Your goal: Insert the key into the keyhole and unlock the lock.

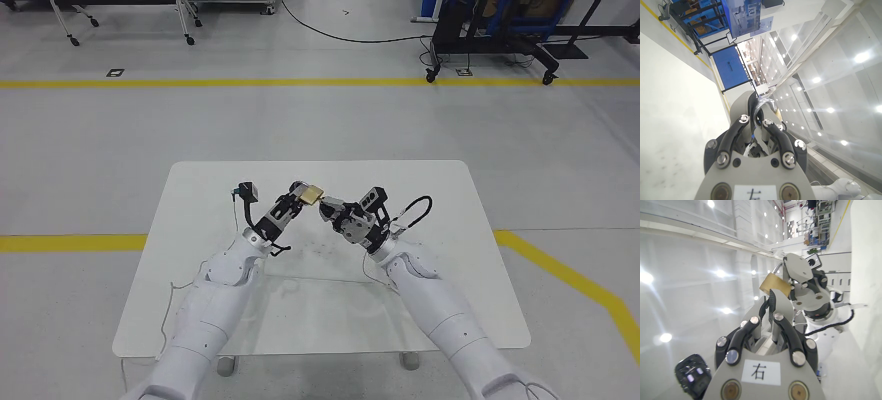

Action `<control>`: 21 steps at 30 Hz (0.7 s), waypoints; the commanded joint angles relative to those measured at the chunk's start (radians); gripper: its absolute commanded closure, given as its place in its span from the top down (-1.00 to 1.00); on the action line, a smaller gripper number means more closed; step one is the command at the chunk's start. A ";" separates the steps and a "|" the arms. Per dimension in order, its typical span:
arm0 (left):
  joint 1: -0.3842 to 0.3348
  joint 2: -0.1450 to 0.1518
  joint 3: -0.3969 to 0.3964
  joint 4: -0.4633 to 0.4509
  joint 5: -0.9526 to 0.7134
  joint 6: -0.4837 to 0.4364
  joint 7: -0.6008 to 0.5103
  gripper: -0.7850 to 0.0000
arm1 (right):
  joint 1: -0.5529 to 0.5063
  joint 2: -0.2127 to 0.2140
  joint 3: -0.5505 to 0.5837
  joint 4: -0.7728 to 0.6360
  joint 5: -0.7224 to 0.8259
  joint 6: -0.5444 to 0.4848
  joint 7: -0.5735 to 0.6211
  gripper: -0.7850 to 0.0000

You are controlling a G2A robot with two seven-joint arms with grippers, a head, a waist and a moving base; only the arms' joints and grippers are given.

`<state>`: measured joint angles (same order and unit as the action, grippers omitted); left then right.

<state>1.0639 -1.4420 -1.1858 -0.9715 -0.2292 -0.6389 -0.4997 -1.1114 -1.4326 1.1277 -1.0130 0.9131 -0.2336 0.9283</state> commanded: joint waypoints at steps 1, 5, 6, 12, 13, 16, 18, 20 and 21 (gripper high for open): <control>0.001 0.001 -0.002 0.000 -0.010 -0.018 -0.012 -1.00 | 0.007 -0.001 0.006 0.019 0.038 0.017 0.029 -1.00; -0.001 0.004 -0.005 0.006 -0.017 -0.035 -0.028 -1.00 | 0.018 -0.002 0.008 0.043 0.056 0.036 0.059 -1.00; -0.002 0.004 -0.005 0.008 -0.018 -0.036 -0.030 -1.00 | 0.020 -0.003 0.008 0.047 0.056 0.037 0.062 -1.00; -0.009 0.005 -0.002 0.016 -0.021 -0.046 -0.038 -1.00 | 0.030 -0.005 0.005 0.063 0.045 0.038 0.069 -1.00; -0.009 0.005 -0.002 0.018 -0.020 -0.048 -0.037 -1.00 | 0.032 -0.005 0.004 0.065 0.040 0.040 0.072 -1.00; -0.010 0.006 -0.002 0.017 -0.017 -0.055 -0.037 -1.00 | 0.039 -0.005 -0.001 0.072 0.014 0.036 0.073 -0.15; -0.010 0.007 -0.001 0.017 -0.018 -0.058 -0.040 -1.00 | 0.042 -0.005 -0.004 0.073 0.003 0.035 0.074 -0.06; -0.010 0.007 0.000 0.017 -0.019 -0.058 -0.045 -1.00 | 0.045 -0.005 -0.007 0.075 -0.007 0.033 0.073 -0.05; -0.010 0.008 0.001 0.017 -0.018 -0.058 -0.047 -1.00 | 0.046 -0.006 -0.007 0.076 -0.011 0.031 0.072 -0.06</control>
<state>1.0537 -1.4346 -1.1857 -0.9550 -0.2478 -0.6974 -0.5447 -1.0667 -1.4380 1.1210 -0.9380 0.9068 -0.2004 1.0018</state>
